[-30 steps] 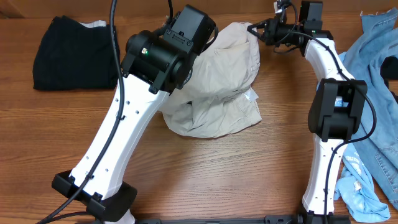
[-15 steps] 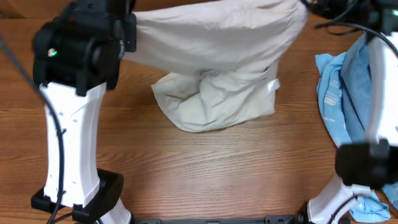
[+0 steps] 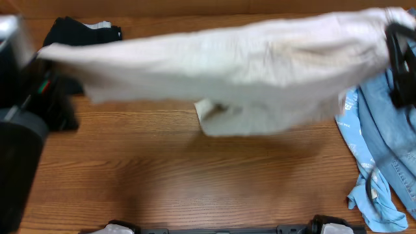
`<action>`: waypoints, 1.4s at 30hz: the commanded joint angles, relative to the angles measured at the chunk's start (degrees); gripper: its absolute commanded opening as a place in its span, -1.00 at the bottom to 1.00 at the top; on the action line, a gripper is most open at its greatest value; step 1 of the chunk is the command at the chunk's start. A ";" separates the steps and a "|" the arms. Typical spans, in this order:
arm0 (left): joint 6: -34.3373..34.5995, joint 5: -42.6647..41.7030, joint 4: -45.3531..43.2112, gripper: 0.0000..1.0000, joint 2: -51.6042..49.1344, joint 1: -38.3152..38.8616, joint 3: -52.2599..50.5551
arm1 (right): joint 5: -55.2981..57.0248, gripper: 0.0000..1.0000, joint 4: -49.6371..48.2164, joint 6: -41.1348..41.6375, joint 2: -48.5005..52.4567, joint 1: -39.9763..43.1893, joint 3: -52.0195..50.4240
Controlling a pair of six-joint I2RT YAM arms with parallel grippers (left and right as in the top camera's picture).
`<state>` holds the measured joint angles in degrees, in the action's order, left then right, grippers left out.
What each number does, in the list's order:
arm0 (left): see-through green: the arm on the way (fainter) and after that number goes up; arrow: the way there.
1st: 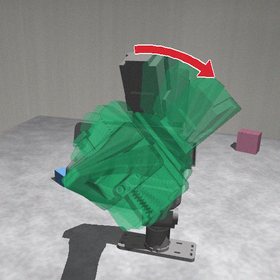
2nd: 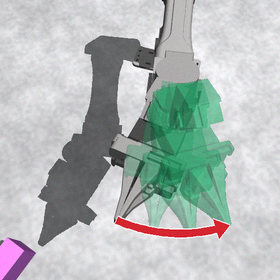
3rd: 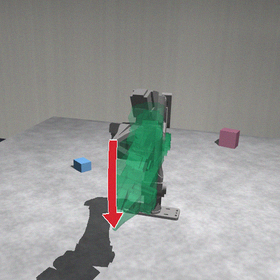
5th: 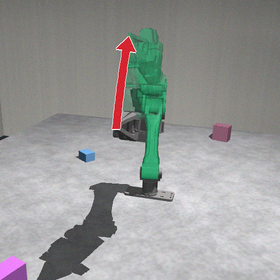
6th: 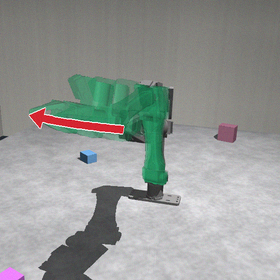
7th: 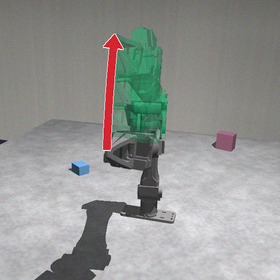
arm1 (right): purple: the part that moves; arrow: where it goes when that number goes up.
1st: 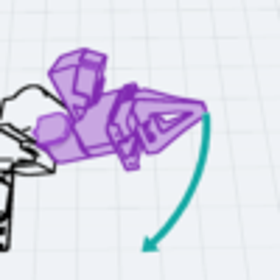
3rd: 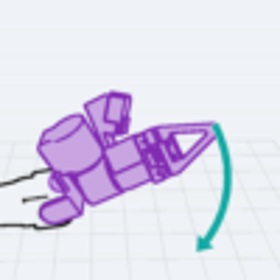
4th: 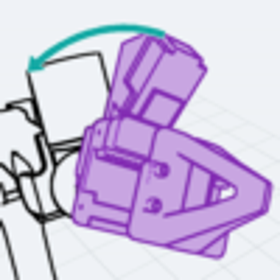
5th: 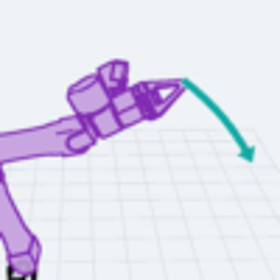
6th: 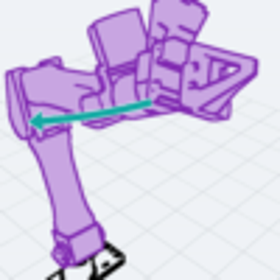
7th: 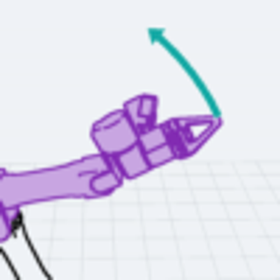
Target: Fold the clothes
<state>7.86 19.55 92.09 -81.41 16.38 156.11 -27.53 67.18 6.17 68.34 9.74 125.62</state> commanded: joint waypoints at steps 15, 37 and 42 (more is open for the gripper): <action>1.14 -2.54 3.65 -0.92 -4.55 -0.61 -6.14 | 1.99 -0.92 9.88 -0.28 11.72 0.83 1.09; 2.71 -0.98 -11.69 -0.92 -50.69 -3.23 -6.40 | 2.05 -0.92 -17.22 -1.90 58.21 -5.66 1.07; 3.58 -0.98 -16.02 -0.92 -54.86 -4.70 -6.40 | 8.11 -0.92 -25.57 0.04 64.08 -8.50 1.07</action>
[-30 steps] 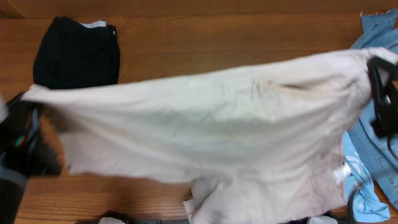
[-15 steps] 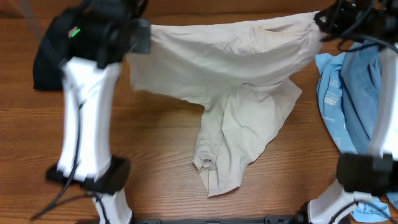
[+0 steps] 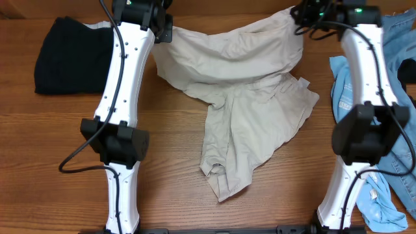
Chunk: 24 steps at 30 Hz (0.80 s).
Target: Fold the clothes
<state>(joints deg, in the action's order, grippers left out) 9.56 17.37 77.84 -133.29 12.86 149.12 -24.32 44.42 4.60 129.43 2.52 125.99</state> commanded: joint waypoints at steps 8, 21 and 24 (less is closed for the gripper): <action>2.32 1.16 -7.50 1.00 -8.57 -5.03 0.59 | 12.28 -0.30 -18.38 7.72 6.88 -2.86 0.72; 1.40 -4.96 2.80 1.00 4.90 -9.46 0.76 | 12.07 1.00 -5.16 9.11 -2.93 -0.87 6.10; 0.66 -10.34 6.67 1.00 9.99 -9.42 0.76 | 11.34 1.00 2.19 8.46 -9.70 -0.46 6.14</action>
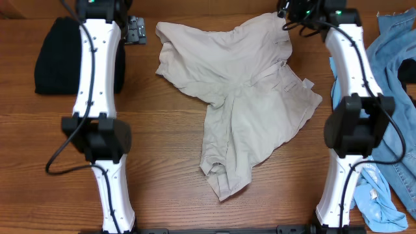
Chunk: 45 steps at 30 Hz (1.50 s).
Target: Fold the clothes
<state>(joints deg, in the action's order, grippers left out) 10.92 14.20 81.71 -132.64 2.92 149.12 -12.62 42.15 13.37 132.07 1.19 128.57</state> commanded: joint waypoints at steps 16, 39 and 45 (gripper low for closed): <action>-13.88 -24.04 8.57 0.82 -2.21 0.96 0.13 | -0.50 1.00 27.65 -4.42 -22.60 0.92 3.50; -16.90 -25.66 -2.47 0.44 -20.74 2.14 0.13 | -0.48 1.00 29.77 -4.42 -21.57 0.92 3.39; -14.53 -25.53 -3.17 0.07 -22.64 2.75 0.13 | -0.44 1.00 29.77 -4.44 -21.57 0.92 3.39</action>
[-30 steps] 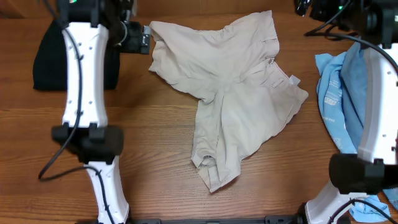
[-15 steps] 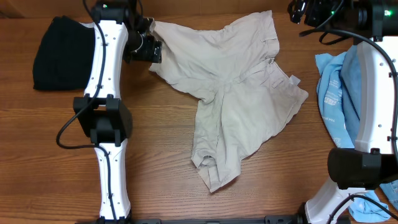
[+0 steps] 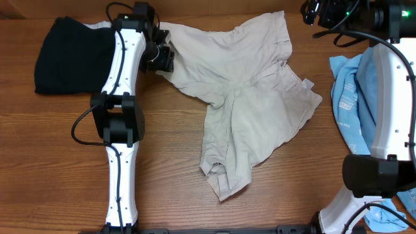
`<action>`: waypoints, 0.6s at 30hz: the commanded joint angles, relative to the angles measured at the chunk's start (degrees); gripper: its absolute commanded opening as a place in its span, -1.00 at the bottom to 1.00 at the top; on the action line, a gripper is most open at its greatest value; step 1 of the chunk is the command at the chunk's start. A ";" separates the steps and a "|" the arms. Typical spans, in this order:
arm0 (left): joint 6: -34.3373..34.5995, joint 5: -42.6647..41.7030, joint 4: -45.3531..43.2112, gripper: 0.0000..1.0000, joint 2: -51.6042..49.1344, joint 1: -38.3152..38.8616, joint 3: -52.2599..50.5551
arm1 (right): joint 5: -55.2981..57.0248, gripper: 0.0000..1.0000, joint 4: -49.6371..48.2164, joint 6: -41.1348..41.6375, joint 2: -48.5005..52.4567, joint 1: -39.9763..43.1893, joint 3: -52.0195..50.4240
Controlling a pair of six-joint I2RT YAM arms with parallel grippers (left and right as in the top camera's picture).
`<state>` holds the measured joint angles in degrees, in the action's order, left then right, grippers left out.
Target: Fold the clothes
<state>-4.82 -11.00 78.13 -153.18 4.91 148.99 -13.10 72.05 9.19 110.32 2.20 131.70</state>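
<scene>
Beige shorts (image 3: 250, 97) lie crumpled on the wooden table (image 3: 162, 182), waistband towards the far edge and one leg pointing at the front. My left gripper (image 3: 161, 57) is down at the shorts' left edge, its dark fingers spread on either side of the cloth's border. At the far right my right gripper (image 3: 312, 10) hovers just right of the shorts' upper right corner, apart from the cloth, with nothing in it.
A black garment (image 3: 65, 52) lies at the far left, beside the left arm. A heap of blue clothes (image 3: 351, 104) lies along the right edge under the right arm. Both arm bases stand at the front edge.
My left gripper has moved from the table left of the shorts to their left edge. The right gripper has left the upper right corner and is now further right. The shorts lie as before.
At first both grippers held the shorts stretched in the air across the table. Then the shorts were down on the table with both grippers at the far corners. The left one had then let go and stood aside; now the right is off too and the left is back at the edge.
</scene>
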 commanded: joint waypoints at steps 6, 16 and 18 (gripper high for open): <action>5.25 5.62 4.20 -0.92 -2.49 0.79 0.26 | 0.07 1.00 -0.11 -0.28 0.17 -0.09 0.26; 11.63 11.67 12.92 -0.92 -2.49 0.70 0.26 | 0.22 1.00 0.26 -0.59 0.22 -0.09 -0.98; 13.53 11.61 16.61 -0.92 -2.49 0.70 0.26 | 0.24 1.00 0.28 -0.68 0.33 -0.09 -1.25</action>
<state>3.97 -2.00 91.02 -154.76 5.61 148.99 -13.10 72.49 9.08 110.32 2.20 131.26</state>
